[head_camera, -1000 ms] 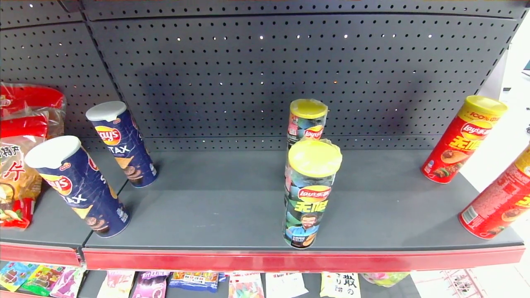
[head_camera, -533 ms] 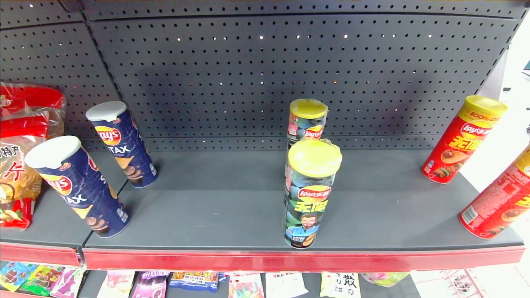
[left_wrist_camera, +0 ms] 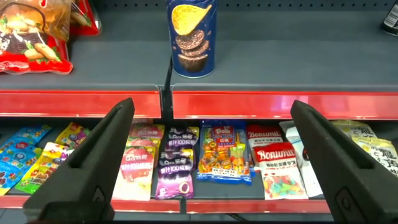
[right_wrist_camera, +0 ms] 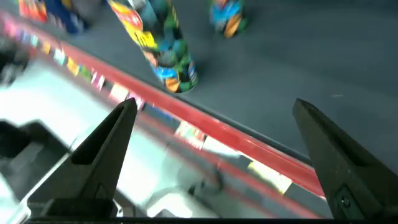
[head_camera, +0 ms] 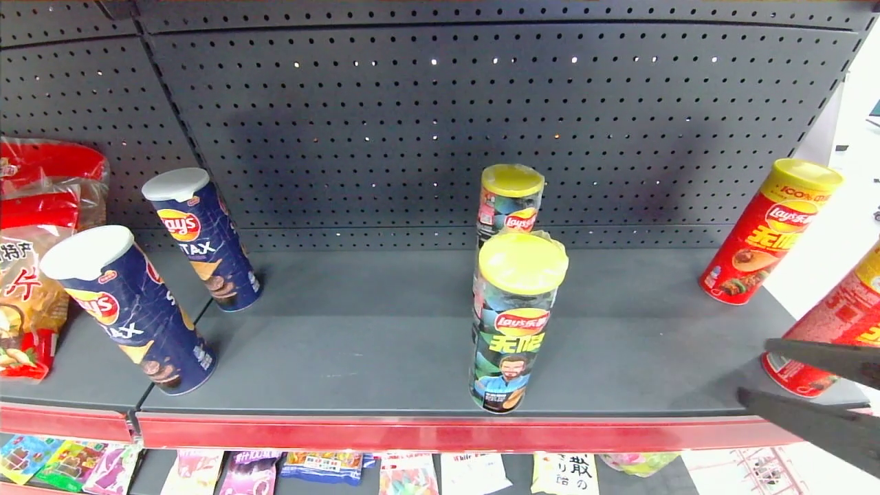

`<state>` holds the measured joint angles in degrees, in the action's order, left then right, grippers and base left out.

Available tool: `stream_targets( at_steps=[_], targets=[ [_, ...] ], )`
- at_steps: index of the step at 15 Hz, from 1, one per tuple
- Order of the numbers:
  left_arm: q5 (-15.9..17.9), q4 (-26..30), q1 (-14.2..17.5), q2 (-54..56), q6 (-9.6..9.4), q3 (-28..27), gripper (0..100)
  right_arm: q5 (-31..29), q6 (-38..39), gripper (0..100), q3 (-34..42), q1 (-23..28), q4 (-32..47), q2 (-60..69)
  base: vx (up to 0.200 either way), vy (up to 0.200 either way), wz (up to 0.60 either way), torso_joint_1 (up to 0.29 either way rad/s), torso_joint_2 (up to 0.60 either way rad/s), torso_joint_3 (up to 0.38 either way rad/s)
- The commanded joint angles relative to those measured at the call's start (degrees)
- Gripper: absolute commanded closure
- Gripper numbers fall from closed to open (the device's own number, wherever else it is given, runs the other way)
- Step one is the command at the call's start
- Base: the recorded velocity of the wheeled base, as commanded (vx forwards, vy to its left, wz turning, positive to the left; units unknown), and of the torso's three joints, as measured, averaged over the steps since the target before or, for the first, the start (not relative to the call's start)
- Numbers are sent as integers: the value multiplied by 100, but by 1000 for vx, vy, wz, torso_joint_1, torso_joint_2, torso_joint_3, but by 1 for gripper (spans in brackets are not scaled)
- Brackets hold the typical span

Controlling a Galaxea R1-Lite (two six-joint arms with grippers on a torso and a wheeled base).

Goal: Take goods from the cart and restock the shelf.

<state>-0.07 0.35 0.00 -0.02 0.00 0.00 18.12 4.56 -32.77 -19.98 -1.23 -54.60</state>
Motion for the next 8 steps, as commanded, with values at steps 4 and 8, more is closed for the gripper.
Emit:
stream_targets(
  at_steps=[4,8],
  targets=[
    [-1,0,0,2,0,0,0,-924,1,0,-98,-700,-1424,-2960,0,0,0,0,0,0],
    [-1,0,0,2,0,0,0,-1187,-43,0,-344,-771,-1450,-3434,0,0,0,0,0,0]
  ],
)
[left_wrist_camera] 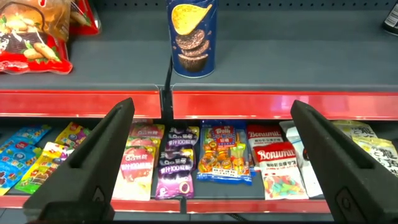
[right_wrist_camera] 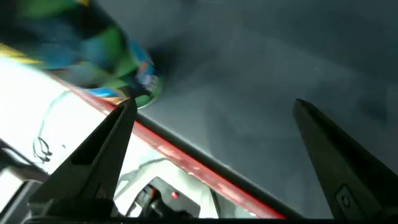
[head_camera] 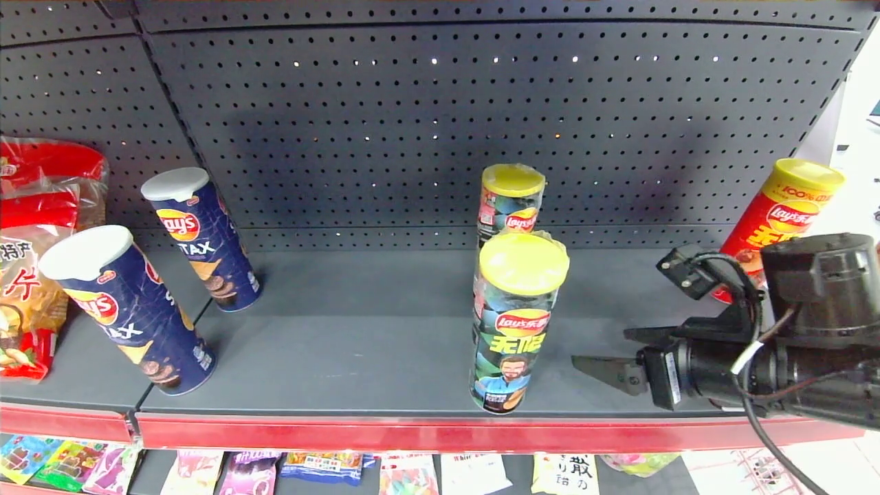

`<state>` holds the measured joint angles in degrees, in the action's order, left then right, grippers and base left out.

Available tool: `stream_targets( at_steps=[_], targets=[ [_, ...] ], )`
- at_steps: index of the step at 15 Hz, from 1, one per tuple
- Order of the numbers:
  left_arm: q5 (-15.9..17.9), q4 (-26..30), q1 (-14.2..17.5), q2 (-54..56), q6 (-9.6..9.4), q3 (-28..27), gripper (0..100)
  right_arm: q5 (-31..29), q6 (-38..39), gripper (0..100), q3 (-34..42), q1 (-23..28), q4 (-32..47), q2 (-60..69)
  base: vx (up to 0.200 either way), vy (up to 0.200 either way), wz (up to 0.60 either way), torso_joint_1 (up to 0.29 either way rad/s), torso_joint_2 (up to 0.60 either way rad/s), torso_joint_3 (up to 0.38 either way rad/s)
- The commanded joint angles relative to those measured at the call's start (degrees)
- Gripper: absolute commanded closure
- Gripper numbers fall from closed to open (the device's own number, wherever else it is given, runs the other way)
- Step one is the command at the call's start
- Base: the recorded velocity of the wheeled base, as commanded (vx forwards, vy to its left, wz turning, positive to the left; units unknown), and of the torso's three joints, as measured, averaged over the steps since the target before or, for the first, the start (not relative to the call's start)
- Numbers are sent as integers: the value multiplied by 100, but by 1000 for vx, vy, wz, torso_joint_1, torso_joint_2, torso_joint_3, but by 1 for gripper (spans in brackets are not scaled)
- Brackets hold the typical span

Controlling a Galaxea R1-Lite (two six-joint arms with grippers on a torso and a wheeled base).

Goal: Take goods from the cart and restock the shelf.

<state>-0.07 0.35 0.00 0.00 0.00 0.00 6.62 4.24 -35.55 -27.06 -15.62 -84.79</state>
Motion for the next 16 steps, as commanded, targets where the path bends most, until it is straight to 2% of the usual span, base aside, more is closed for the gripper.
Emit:
stream_targets(
  at_steps=[1,16],
  targets=[
    [-1,0,0,0,0,0,0,-38,-11,0,-66,-62,-12,-416,0,0,0,0,0,0],
    [-1,0,0,0,0,0,0,-442,-64,0,-506,-563,-12,-873,0,0,0,0,0,0]
  ],
)
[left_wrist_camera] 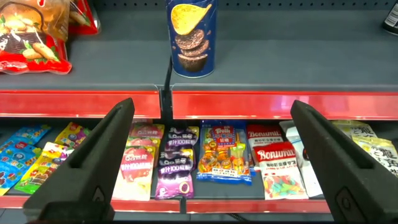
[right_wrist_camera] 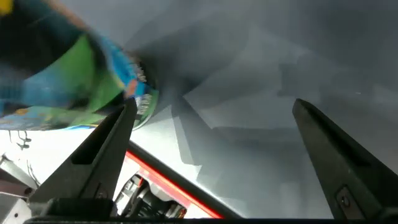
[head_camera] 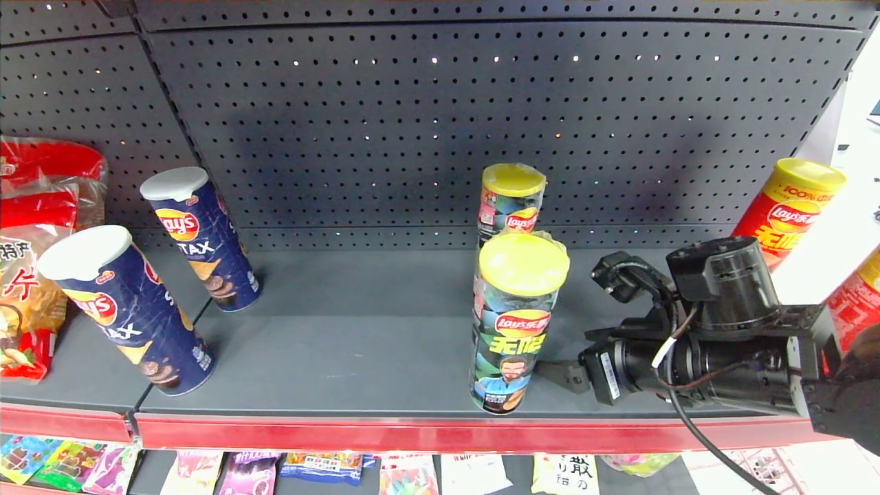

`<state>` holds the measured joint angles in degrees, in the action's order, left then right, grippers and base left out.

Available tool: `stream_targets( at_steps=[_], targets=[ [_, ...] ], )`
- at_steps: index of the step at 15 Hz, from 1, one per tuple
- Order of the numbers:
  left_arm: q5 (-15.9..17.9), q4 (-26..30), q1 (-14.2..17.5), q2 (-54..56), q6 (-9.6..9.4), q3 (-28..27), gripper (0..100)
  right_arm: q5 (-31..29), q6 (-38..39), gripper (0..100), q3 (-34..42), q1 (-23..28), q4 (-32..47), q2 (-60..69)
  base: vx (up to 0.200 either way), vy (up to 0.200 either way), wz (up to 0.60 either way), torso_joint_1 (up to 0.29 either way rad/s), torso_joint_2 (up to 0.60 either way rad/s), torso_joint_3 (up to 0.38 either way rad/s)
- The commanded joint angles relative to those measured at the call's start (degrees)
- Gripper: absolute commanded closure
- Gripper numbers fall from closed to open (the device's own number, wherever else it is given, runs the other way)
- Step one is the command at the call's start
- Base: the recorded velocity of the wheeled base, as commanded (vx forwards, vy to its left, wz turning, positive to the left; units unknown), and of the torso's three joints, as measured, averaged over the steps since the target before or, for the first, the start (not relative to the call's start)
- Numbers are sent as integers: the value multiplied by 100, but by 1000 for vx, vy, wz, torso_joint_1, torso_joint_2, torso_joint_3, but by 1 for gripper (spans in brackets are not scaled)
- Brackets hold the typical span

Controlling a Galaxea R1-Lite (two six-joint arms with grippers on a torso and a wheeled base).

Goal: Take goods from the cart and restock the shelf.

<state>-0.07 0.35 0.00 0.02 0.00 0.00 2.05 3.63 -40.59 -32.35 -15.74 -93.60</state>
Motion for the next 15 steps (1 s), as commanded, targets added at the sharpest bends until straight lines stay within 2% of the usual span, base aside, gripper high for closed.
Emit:
stream_targets(
  at_steps=[1,9,11,12,13,15],
  targets=[
    [-1,0,0,-2,0,0,0,-55,6,0,-1,-113,1,-9,0,0,0,0,0,0],
    [-1,0,0,-2,0,0,0,-108,15,0,78,-61,-8,140,0,0,0,0,0,0],
    [-1,0,0,-2,0,0,0,-108,6,0,465,-25,1,1160,0,0,0,0,0,0],
    [-1,0,0,-2,0,0,0,-117,6,0,500,-25,1,1248,0,0,0,0,0,0],
    [-1,0,0,-2,0,0,0,-20,-38,0,1291,-43,27,2689,0,0,0,0,0,0],
    [-1,0,0,-2,0,0,0,173,-381,0,2223,247,53,4130,0,0,0,0,0,0]
  ],
)
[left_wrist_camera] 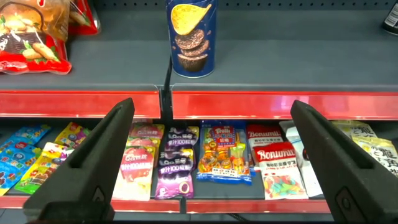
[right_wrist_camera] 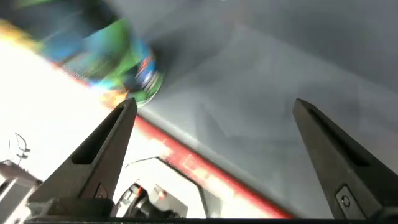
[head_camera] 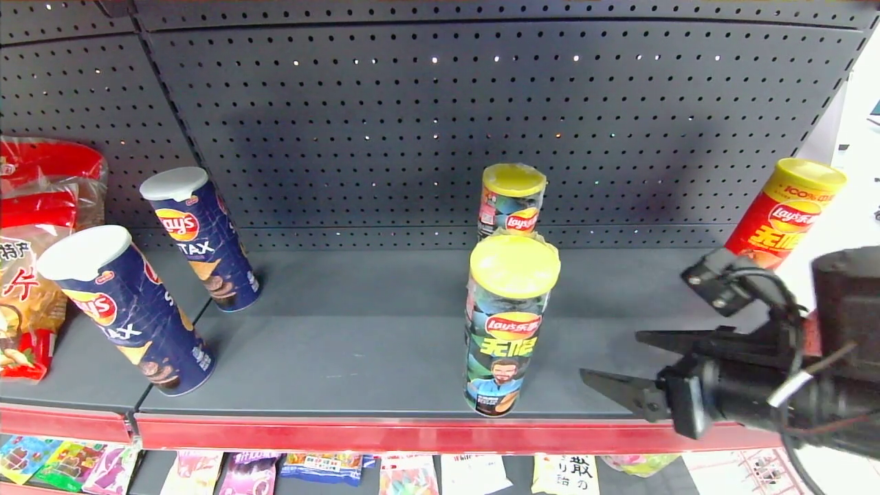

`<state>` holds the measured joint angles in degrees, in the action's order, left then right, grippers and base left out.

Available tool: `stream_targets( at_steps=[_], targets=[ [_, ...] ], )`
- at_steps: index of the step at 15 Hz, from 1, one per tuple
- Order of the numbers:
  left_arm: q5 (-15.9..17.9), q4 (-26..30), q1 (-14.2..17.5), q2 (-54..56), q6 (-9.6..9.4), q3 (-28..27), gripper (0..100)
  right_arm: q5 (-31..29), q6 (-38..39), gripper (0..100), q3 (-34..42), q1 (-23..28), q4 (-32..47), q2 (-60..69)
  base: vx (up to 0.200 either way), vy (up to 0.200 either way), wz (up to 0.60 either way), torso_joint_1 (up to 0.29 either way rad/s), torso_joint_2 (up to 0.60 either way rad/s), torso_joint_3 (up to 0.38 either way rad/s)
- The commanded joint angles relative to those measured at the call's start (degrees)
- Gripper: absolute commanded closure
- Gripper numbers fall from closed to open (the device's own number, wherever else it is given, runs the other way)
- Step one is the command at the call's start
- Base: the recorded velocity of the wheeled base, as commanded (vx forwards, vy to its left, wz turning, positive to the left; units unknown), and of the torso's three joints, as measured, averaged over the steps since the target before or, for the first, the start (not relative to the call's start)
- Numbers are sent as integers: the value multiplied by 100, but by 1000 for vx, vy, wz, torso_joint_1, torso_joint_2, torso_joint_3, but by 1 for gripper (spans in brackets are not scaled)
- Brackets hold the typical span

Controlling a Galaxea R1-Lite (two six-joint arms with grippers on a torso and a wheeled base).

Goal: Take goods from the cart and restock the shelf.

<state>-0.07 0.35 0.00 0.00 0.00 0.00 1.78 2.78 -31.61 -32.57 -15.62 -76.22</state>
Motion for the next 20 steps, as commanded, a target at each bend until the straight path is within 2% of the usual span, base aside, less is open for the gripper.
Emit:
stream_targets(
  at_steps=[1,3,4,7,10,11,13,14,15,16,20],
  targets=[
    [-1,0,0,0,0,0,0,499,-506,0,1851,665,41,3157,0,0,0,0,0,0],
    [-1,0,0,0,0,0,0,1369,-726,0,2660,1658,252,4475,0,0,0,0,0,0],
    [-1,0,0,0,0,0,0,1580,-761,0,2915,1939,481,5046,0,0,0,0,0,0],
    [-1,0,0,0,0,0,0,1641,-823,0,3135,2695,1263,6171,0,0,0,0,0,0],
    [-1,0,0,0,0,0,0,1597,-805,0,3117,3108,1351,6734,0,0,0,0,0,0],
    [-1,0,0,0,0,0,0,1589,-717,0,3117,3398,1324,7041,0,0,0,0,0,0],
    [-1,0,0,0,0,0,0,1316,-656,0,3161,3503,1228,7200,0,0,0,0,0,0],
    [-1,0,0,0,0,0,0,481,-630,0,3161,3495,1324,7208,0,0,0,0,0,0],
    [-1,0,0,0,0,0,0,112,-524,0,3152,3424,1588,7252,0,0,0,0,0,0],
    [-1,0,0,0,0,0,0,226,-322,0,3161,3143,1553,7455,0,0,0,0,0,0],
    [-1,0,0,0,0,0,0,218,-234,0,3161,3240,1544,7613,0,0,0,0,0,0]
  ],
)
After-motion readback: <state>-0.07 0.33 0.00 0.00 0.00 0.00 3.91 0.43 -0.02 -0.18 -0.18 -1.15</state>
